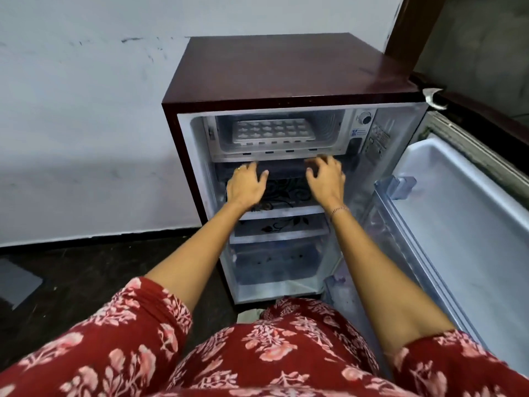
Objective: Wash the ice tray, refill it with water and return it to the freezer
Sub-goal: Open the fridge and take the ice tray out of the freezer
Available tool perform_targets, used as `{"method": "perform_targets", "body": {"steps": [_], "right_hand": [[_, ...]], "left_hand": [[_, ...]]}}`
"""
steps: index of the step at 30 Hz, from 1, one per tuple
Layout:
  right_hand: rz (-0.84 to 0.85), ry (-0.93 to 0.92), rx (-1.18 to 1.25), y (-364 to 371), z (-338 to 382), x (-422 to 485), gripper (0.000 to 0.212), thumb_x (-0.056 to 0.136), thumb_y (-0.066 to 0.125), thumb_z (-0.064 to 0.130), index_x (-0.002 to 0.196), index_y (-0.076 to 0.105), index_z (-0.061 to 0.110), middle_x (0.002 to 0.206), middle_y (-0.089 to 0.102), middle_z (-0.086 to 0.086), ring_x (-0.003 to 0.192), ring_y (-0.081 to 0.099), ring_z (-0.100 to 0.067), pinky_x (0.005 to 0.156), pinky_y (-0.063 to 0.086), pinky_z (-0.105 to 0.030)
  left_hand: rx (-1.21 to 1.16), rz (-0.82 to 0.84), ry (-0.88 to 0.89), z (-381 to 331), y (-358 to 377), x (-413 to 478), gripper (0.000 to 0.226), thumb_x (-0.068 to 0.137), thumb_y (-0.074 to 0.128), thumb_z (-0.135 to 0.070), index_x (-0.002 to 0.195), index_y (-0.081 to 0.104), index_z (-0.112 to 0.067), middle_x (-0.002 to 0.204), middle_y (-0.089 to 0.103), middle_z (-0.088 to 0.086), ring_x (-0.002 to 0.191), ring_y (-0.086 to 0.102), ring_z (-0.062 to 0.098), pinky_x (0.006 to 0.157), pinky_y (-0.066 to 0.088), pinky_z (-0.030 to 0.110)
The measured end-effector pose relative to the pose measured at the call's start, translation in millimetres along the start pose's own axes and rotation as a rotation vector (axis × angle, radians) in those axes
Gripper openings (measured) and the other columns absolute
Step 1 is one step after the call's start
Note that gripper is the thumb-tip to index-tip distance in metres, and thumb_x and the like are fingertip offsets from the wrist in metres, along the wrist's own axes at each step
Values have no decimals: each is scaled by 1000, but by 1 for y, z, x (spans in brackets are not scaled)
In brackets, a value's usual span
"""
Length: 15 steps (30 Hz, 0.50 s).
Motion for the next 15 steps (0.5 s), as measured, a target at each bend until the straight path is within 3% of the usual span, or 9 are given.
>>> {"method": "perform_targets", "body": {"steps": [5, 10, 12, 15], "right_hand": [[9, -7, 19, 13, -6, 74, 35, 92, 49, 21, 124, 57, 10, 135, 46, -16, 124, 41, -34, 98, 39, -41], [86, 65, 38, 28, -19, 134, 44, 97, 45, 25, 130, 47, -3, 134, 48, -25, 125, 43, -39, 101, 39, -40], [77, 71, 23, 34, -21, 155, 46, 97, 44, 30, 124, 51, -6, 130, 51, -27, 124, 44, -39, 104, 37, -42], [88, 91, 38, 53, -34, 190, 55, 96, 41, 46, 117, 58, -1, 125, 56, -24, 115, 52, -39, 96, 44, -48]], "left_hand": [[-79, -84, -92, 1, -5, 70, 50, 96, 40, -37, 138, 41, -9, 135, 51, 20, 123, 47, 37, 94, 45, 41], [-47, -134, -244, 12, -1, 128, 55, 96, 38, -39, 138, 35, -4, 138, 45, 24, 126, 42, 38, 99, 38, 40], [-33, -156, -276, 18, -1, 145, 53, 96, 38, -38, 136, 37, -3, 135, 47, 24, 124, 44, 39, 97, 39, 40], [-88, -127, -290, 22, 1, 165, 58, 96, 41, -41, 140, 33, -4, 140, 46, 20, 128, 44, 37, 99, 39, 40]]}}
Point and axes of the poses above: each hand's wrist, its own x-axis towards the middle knuckle, its own y-axis out of the palm, z = x × y, the point moved 2 cm from there along x, towards the middle knuckle
